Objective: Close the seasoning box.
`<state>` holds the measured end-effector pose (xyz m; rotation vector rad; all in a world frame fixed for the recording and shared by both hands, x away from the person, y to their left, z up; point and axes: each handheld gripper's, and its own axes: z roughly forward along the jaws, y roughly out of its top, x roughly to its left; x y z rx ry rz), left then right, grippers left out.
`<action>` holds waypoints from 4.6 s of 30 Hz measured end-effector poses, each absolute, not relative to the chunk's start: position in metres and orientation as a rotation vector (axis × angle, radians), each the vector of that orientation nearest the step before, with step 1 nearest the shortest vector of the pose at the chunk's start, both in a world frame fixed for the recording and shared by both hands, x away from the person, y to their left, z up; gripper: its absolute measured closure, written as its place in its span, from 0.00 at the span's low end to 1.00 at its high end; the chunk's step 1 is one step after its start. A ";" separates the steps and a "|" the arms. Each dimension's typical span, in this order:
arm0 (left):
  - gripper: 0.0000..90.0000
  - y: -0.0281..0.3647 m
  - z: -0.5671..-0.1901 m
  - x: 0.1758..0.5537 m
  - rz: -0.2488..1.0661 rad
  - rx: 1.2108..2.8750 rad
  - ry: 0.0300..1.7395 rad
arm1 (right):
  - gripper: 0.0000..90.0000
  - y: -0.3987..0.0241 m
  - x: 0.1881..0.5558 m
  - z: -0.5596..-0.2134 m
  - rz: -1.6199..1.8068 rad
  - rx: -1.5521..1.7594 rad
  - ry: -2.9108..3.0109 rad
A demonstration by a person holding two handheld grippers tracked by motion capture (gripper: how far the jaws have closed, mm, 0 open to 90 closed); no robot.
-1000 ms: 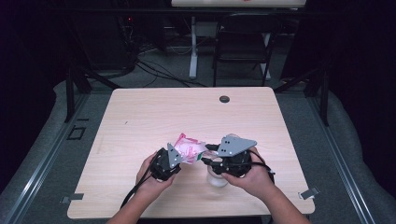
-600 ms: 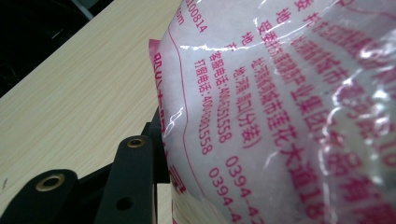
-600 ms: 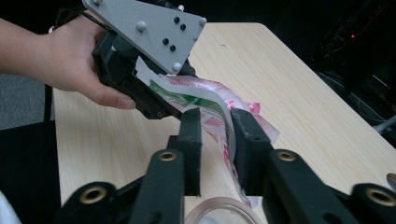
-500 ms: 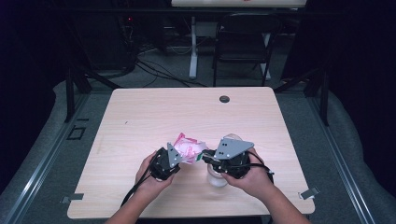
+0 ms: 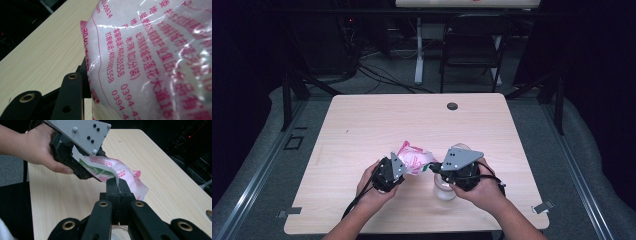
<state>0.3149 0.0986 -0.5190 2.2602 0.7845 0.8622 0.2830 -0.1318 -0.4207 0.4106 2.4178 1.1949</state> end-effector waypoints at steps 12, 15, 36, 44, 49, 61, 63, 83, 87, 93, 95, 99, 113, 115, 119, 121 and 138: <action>0.66 0.099 -0.517 0.314 0.882 2.253 0.782 | 1.00 -0.133 0.283 -0.420 1.214 0.431 2.425; 0.66 0.099 -0.516 0.314 0.898 2.253 0.768 | 1.00 -0.133 0.283 -0.420 1.226 0.445 2.427; 0.66 0.095 -0.510 0.313 0.988 2.254 0.717 | 1.00 -0.138 0.284 -0.417 1.247 0.489 2.443; 0.66 0.095 -0.508 0.313 1.010 2.253 0.703 | 1.00 -0.140 0.282 -0.416 1.243 0.484 2.439; 0.66 0.094 -0.506 0.313 1.039 2.253 0.688 | 1.00 -0.141 0.282 -0.417 1.259 0.487 2.436; 0.66 0.093 -0.502 0.311 1.113 2.251 0.647 | 1.00 -0.143 0.278 -0.417 1.253 0.474 2.428; 0.66 0.093 -0.502 0.311 1.122 2.255 0.646 | 1.00 -0.144 0.278 -0.418 1.252 0.479 2.429; 0.66 0.089 -0.502 0.311 1.149 2.273 0.612 | 1.00 -0.148 0.277 -0.420 1.248 0.485 2.428; 0.66 0.088 -0.503 0.310 1.137 2.278 0.611 | 1.00 -0.148 0.277 -0.421 1.243 0.487 2.431; 0.66 0.085 -0.509 0.309 1.130 2.307 0.592 | 1.00 -0.150 0.276 -0.426 1.236 0.499 2.435; 0.66 0.084 -0.510 0.308 1.129 2.316 0.584 | 1.00 -0.151 0.276 -0.427 1.235 0.502 2.440; 0.66 0.083 -0.511 0.308 1.142 2.322 0.569 | 1.00 -0.153 0.275 -0.429 1.235 0.506 2.439; 0.67 0.078 -0.522 0.299 1.276 2.303 0.515 | 1.00 -0.153 0.273 -0.436 1.213 0.510 2.449; 0.67 0.077 -0.524 0.297 1.304 2.297 0.507 | 1.00 -0.153 0.273 -0.438 1.215 0.513 2.450; 0.67 0.077 -0.526 0.296 1.332 2.285 0.502 | 1.00 -0.153 0.273 -0.439 1.215 0.514 2.454; 0.67 0.076 -0.527 0.296 1.357 2.269 0.493 | 1.00 -0.153 0.273 -0.439 1.214 0.514 2.453; 0.67 0.076 -0.528 0.293 1.444 2.261 0.450 | 1.00 -0.153 0.272 -0.442 1.220 0.510 2.454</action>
